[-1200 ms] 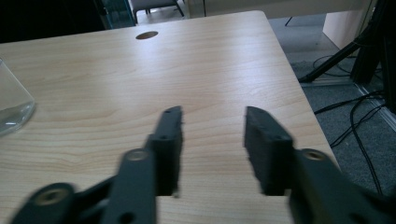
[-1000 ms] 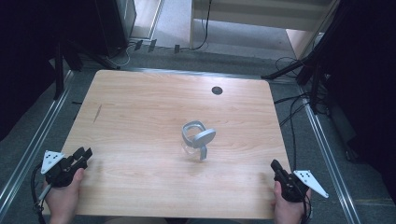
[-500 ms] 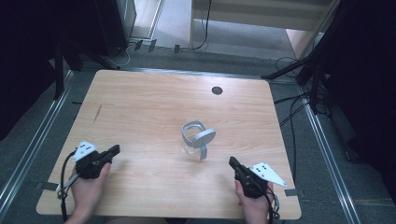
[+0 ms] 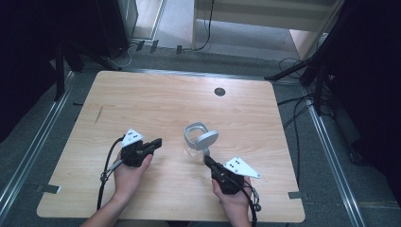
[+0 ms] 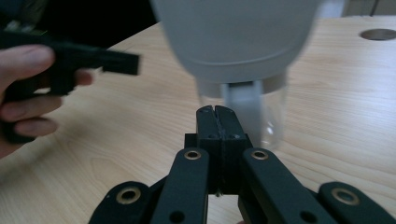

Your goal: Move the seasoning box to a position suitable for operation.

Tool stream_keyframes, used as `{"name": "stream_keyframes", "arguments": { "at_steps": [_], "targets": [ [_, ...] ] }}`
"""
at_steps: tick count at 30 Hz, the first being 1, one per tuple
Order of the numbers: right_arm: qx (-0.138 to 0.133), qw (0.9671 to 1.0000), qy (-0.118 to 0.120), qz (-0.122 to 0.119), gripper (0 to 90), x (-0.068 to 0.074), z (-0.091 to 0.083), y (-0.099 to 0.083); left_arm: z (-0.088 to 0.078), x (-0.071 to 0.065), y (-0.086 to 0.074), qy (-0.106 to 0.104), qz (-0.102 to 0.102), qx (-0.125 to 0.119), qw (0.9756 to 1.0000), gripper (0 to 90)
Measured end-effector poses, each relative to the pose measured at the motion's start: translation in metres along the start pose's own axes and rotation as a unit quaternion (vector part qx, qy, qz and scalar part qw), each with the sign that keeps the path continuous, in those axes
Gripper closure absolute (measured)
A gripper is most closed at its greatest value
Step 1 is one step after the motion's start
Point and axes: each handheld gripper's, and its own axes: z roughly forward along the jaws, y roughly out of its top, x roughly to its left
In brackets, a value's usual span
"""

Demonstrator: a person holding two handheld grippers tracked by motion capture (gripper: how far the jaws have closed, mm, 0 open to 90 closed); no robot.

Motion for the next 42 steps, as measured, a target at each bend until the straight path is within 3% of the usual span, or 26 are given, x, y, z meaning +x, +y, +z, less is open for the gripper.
{"name": "stream_keyframes", "arguments": {
  "at_steps": [1,5,12,15,22,23,25,27,29,30,32,35,37,40,42],
  "targets": [
    [0.011,0.9998,0.003,-0.014,90.0,0.005,0.007,-0.001,0.009,-0.006,0.006,-0.005,0.005,-0.001,1.0000,90.0],
    [0.032,0.9994,0.004,-0.010,90.0,0.003,0.019,-0.004,0.027,-0.015,0.017,-0.021,0.011,0.000,0.9997,90.0],
    [0.027,0.9996,-0.012,-0.001,90.0,-0.013,0.022,-0.004,0.038,-0.015,0.023,-0.033,0.004,0.002,0.9994,90.0],
    [0.024,0.9994,-0.022,0.009,90.0,-0.026,0.023,0.002,0.040,-0.015,0.024,-0.042,0.002,0.003,0.9991,90.0],
    [0.001,0.9986,-0.053,-0.005,90.0,-0.054,0.031,0.013,0.042,-0.019,0.022,-0.057,0.007,0.009,0.9983,90.0],
    [-0.002,0.9976,-0.069,-0.005,90.0,-0.064,0.037,0.019,0.042,-0.022,0.022,-0.061,0.005,0.009,0.9981,90.0],
    [0.000,0.9973,-0.073,-0.005,90.0,-0.068,0.040,0.022,0.042,-0.024,0.022,-0.060,0.009,0.009,0.9981,90.0],
    [0.001,0.9964,-0.083,-0.014,90.0,-0.079,0.052,0.033,0.044,-0.027,0.023,-0.044,0.004,0.004,0.9990,89.9],
    [-0.001,0.9948,-0.101,-0.006,90.0,-0.084,0.056,0.037,0.047,-0.025,0.026,-0.028,-0.001,0.000,0.9996,89.4],
    [-0.001,0.9948,-0.101,-0.006,90.0,-0.084,0.056,0.037,0.047,-0.025,0.026,-0.028,-0.001,0.000,0.9996,89.4],
    [-0.016,0.9922,-0.123,0.009,90.0,-0.078,0.050,0.035,0.052,-0.020,0.033,-0.019,-0.007,-0.002,0.9998,89.6],
    [-0.018,0.9915,-0.128,0.013,90.0,-0.068,0.045,0.031,0.065,-0.018,0.041,-0.030,0.002,0.002,0.9996,88.6],
    [-0.013,0.9912,-0.130,0.022,90.0,-0.049,0.044,0.023,0.080,-0.017,0.048,-0.014,0.020,0.003,0.9997,88.5],
    [-0.002,0.9887,-0.147,0.027,90.0,-0.041,0.047,0.020,0.086,-0.013,0.050,-0.018,0.012,-0.002,0.9998,88.2],
    [0.001,0.9843,-0.171,0.044,90.0,-0.038,0.053,0.018,0.092,-0.008,0.053,-0.034,0.012,-0.002,0.9993,88.8]
  ]
}}
